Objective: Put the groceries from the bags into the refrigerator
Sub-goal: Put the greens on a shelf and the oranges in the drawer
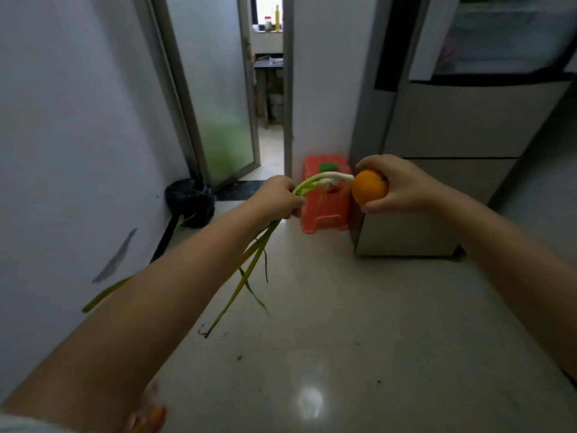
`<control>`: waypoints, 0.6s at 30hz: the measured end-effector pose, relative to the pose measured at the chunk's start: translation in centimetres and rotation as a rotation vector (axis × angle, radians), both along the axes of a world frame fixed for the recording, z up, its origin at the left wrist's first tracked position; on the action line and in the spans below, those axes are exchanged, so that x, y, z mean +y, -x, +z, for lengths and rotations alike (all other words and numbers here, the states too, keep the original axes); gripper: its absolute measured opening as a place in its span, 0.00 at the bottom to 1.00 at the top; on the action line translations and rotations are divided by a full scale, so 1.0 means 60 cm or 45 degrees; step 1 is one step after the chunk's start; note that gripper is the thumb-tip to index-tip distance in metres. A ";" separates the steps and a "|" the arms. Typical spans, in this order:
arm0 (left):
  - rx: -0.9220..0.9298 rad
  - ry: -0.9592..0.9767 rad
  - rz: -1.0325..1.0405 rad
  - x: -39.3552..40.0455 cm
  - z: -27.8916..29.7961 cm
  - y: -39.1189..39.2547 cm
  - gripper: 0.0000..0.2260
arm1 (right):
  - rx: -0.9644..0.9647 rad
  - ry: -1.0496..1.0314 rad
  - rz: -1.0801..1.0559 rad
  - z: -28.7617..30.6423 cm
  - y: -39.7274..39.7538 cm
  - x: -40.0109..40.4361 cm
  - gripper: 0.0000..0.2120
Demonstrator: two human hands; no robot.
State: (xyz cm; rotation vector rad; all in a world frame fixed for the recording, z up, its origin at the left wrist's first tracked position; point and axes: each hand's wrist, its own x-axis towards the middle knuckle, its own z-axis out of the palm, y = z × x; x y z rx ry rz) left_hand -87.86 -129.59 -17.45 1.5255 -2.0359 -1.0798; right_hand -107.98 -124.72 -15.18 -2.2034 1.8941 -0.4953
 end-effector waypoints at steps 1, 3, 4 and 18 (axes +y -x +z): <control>0.020 0.044 -0.048 -0.007 0.010 0.061 0.10 | 0.005 0.015 -0.047 0.015 0.065 0.007 0.30; 0.050 0.154 -0.126 -0.023 0.031 0.186 0.11 | 0.023 0.038 -0.133 0.044 0.191 0.015 0.30; 0.062 0.222 -0.158 -0.031 0.044 0.248 0.11 | 0.032 0.053 -0.171 0.059 0.250 0.016 0.30; -0.063 0.692 -0.342 -0.261 0.195 0.867 0.16 | -0.131 0.411 -0.491 0.161 0.828 -0.134 0.29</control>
